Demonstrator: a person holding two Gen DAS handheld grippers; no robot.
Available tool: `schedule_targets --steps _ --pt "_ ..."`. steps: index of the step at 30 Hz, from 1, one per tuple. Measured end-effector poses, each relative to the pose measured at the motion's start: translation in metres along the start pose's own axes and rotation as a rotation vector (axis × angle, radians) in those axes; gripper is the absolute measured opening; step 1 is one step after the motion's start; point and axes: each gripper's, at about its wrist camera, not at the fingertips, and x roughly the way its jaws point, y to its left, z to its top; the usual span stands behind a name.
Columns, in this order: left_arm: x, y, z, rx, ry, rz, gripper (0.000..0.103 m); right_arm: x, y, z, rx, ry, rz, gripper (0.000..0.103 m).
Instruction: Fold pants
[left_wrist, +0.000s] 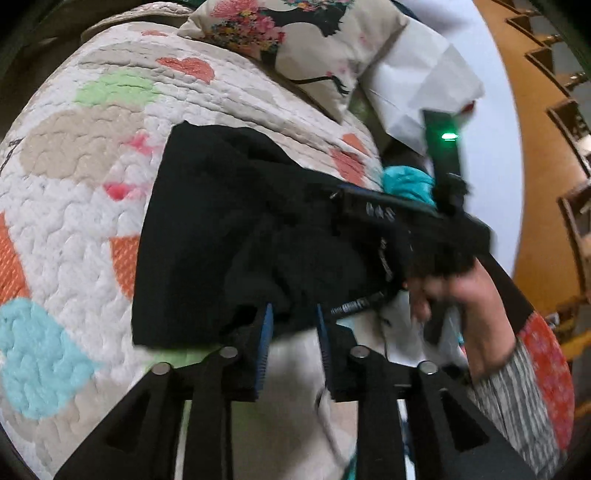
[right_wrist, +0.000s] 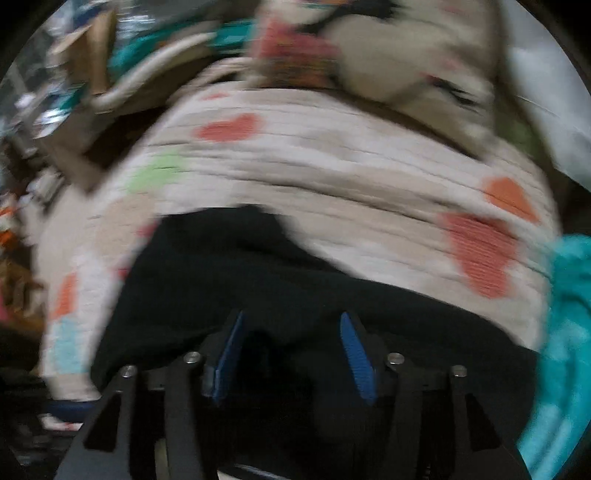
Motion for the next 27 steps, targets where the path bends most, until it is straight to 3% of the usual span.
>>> schedule_targets --steps 2,3,4,6,10,13,17,20,21,22,24,27 --pt "-0.013 0.011 -0.002 -0.016 -0.022 0.010 0.030 -0.004 -0.019 0.003 0.044 -0.005 -0.146 0.058" --pt "-0.021 0.020 -0.001 -0.039 -0.045 0.029 0.031 -0.013 -0.025 0.005 0.084 -0.036 -0.168 0.058" --pt "-0.025 0.028 0.002 -0.061 -0.063 0.045 0.031 -0.022 -0.029 0.007 0.117 -0.071 -0.131 0.058" --pt "-0.030 0.047 0.006 -0.131 -0.090 0.096 0.031 -0.039 -0.026 0.011 0.169 -0.141 0.029 0.058" --pt "-0.020 0.063 0.015 -0.172 -0.111 0.133 0.031 -0.040 0.023 0.023 0.070 -0.155 0.211 0.058" --pt "-0.003 0.060 0.019 -0.140 -0.095 0.139 0.032 -0.022 0.065 0.031 -0.027 -0.100 0.229 0.063" --pt "0.020 0.058 0.021 -0.121 -0.088 0.154 0.046 0.021 0.100 0.046 -0.090 -0.010 0.225 0.065" --pt "0.027 0.055 0.023 -0.087 -0.078 0.183 0.041 0.052 0.121 0.053 -0.125 0.050 0.213 0.064" --pt "0.027 0.052 0.023 -0.063 -0.068 0.210 0.022 0.059 0.127 0.053 -0.133 0.075 0.220 0.059" --pt "0.028 0.052 0.024 -0.046 -0.059 0.239 0.011 0.067 0.132 0.052 -0.143 0.108 0.230 0.026" --pt "0.026 0.057 0.023 -0.040 -0.051 0.240 0.006 0.072 0.145 0.051 -0.179 0.122 0.181 0.019" --pt "0.014 0.064 0.022 -0.071 -0.053 0.220 0.006 0.065 0.145 0.054 -0.141 0.117 0.208 0.014"
